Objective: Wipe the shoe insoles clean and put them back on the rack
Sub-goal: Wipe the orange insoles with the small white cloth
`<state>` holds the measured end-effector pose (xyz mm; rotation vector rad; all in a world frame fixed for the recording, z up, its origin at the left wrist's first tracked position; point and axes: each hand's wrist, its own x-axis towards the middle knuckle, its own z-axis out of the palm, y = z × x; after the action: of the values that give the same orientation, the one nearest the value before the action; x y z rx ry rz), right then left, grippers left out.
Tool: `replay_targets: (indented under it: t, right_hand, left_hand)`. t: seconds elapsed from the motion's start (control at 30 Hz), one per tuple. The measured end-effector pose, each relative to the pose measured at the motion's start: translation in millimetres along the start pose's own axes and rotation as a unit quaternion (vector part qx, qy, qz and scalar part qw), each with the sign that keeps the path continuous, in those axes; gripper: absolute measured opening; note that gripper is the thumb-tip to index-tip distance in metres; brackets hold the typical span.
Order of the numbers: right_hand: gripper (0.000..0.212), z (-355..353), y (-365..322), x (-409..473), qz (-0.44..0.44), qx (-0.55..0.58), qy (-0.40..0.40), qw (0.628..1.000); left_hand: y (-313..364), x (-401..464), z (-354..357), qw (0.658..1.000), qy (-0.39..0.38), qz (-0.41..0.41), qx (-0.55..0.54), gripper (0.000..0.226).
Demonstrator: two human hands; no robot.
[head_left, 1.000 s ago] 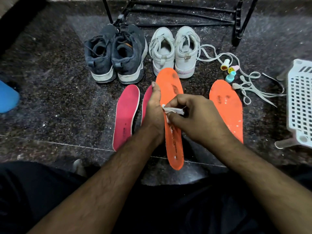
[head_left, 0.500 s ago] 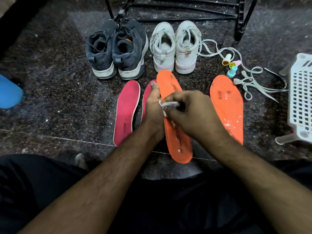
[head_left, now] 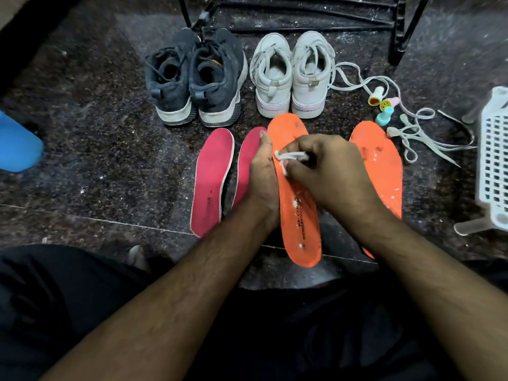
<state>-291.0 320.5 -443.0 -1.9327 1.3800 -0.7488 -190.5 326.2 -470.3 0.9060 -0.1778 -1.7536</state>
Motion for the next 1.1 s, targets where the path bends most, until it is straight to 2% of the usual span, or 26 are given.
replay_targets:
  t: [0.07,0.13,0.2,0.27,0.33,0.43,0.57,0.67,0.73,0.8,0.9,1.0,1.1]
  right_hand:
    - [0.012,4.0,-0.9,4.0,0.002,0.010,-0.001,1.000]
    - [0.013,8.0,-4.6,-3.3,-0.014,-0.012,-0.030,0.999]
    - [0.014,8.9,-6.6,-14.3,-0.032,-0.050,-0.058,0.997]
    - [0.014,5.5,-3.8,-18.3,-0.021,-0.031,-0.068,0.997]
    - [0.013,1.4,4.5,-11.0,0.001,0.015,-0.040,0.999]
    - [0.010,0.8,12.5,5.4,0.004,0.019,0.008,1.000]
    - [0.016,0.2,10.0,7.7,-0.008,0.056,-0.001,0.998]
    - [0.021,-8.9,15.5,8.4,-0.003,0.081,0.037,0.996]
    - [0.021,-15.9,24.0,11.8,0.028,0.105,0.050,0.993]
    - [0.017,-17.2,29.3,11.6,0.049,0.100,0.020,0.994]
    - [0.010,-10.2,30.4,6.5,0.043,0.039,-0.046,0.997]
    - [0.011,-11.0,28.6,10.4,0.047,-0.017,-0.018,0.999]
    - [0.011,-16.2,30.6,15.4,0.070,0.021,0.002,0.997]
  left_hand:
    - [4.6,2.6,-4.6,1.000,0.004,0.016,-0.011,0.066]
    - [14.9,5.1,-9.0,0.999,0.040,0.030,-0.011,0.065]
    - [20.4,7.1,-11.3,0.998,0.058,0.014,0.003,0.073]
    - [18.0,2.6,-7.7,0.999,0.043,-0.009,0.011,0.083]
    - [9.4,-0.2,-1.3,0.999,0.011,-0.036,0.010,0.084]
    - [3.2,1.3,-2.0,0.999,-0.024,-0.038,-0.006,0.073]
    - [12.8,2.7,-6.9,0.997,-0.050,-0.051,-0.008,0.073]
    - [14.8,2.3,-5.5,0.999,-0.039,-0.034,0.001,0.067]
    - [14.0,3.6,-3.2,1.000,-0.001,-0.016,0.015,0.066]
    - [14.8,7.4,-4.6,0.999,0.033,-0.017,0.015,0.073]
    - [18.0,7.1,-8.4,0.997,0.017,-0.040,0.062,0.080]
    - [16.7,0.0,-3.9,0.992,-0.039,-0.065,0.098,0.069]
    - [10.7,-5.0,2.3,0.989,-0.068,-0.082,0.104,0.051]
